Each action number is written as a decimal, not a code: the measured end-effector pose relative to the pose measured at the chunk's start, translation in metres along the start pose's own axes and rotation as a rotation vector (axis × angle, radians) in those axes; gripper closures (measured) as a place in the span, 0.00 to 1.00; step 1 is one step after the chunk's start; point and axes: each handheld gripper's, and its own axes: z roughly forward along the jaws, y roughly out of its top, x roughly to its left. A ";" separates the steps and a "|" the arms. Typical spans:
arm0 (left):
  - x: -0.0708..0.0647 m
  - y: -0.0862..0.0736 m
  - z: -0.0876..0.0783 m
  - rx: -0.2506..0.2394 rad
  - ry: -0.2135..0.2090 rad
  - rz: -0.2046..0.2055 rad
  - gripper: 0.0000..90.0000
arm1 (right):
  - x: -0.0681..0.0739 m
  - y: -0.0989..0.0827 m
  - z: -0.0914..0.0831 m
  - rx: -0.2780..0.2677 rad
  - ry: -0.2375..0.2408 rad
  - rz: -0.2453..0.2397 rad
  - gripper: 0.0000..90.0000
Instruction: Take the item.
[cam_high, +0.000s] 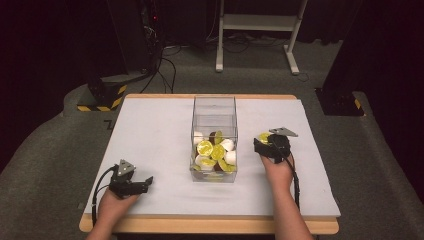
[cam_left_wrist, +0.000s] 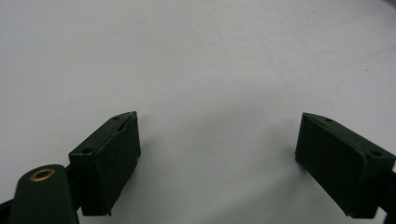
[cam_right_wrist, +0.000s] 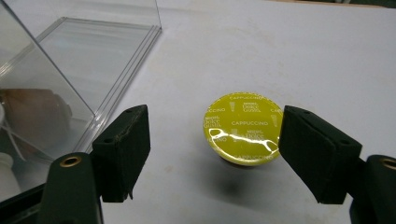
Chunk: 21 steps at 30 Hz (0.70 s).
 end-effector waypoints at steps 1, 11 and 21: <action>0.000 0.000 0.000 0.006 0.000 0.006 0.16 | 0.001 0.000 -0.002 -0.004 0.002 0.002 0.28; 0.000 0.000 0.000 -0.001 0.000 0.000 0.16 | 0.010 -0.009 -0.017 -0.021 0.041 0.000 0.31; 0.000 0.000 0.000 -0.001 0.001 0.000 0.16 | 0.027 -0.027 -0.034 -0.018 0.091 -0.024 0.34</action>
